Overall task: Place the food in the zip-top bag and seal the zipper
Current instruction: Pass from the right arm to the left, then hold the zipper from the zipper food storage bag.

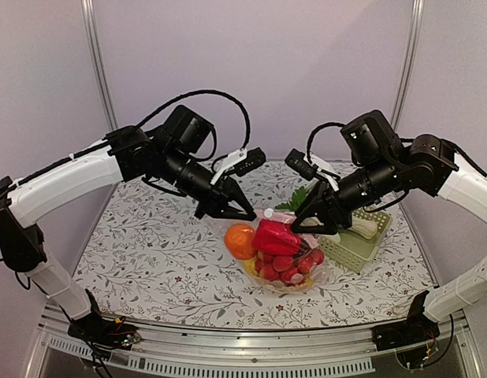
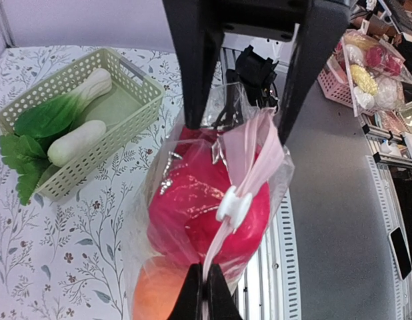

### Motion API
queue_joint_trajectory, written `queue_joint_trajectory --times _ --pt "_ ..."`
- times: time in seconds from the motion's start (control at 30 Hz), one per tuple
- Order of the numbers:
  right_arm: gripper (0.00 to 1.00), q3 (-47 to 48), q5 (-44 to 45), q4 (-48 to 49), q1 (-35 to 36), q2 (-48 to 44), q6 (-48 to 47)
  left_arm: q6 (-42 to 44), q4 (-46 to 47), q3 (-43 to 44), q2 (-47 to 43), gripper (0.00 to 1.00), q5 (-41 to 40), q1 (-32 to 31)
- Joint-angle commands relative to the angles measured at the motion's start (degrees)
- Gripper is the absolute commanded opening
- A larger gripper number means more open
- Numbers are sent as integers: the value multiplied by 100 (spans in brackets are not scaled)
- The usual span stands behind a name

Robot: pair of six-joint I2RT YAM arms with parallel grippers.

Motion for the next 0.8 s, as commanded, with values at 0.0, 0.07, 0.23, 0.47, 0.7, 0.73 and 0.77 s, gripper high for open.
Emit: queue_joint_trajectory --times 0.0,0.07,0.23,0.47,0.7,0.73,0.77 --pt "63 285 479 233 18 -336 160 -106 88 71 -98 0 38 -106" --pt "73 408 525 243 19 -357 213 -167 217 36 -158 0 86 -111" --pt "79 742 552 115 23 -110 358 -295 399 61 -211 0 194 -115" --pt "78 676 748 -43 88 -75 548 -340 377 12 -298 0 -195 -69" --pt "74 614 856 -99 172 -163 618 -430 393 40 -336 0 -26 -18" --pt "74 668 858 -77 233 -102 599 -435 408 51 -336 0 -17 -18" --pt "73 715 846 -48 259 -12 575 -434 405 62 -337 0 -16 -18"
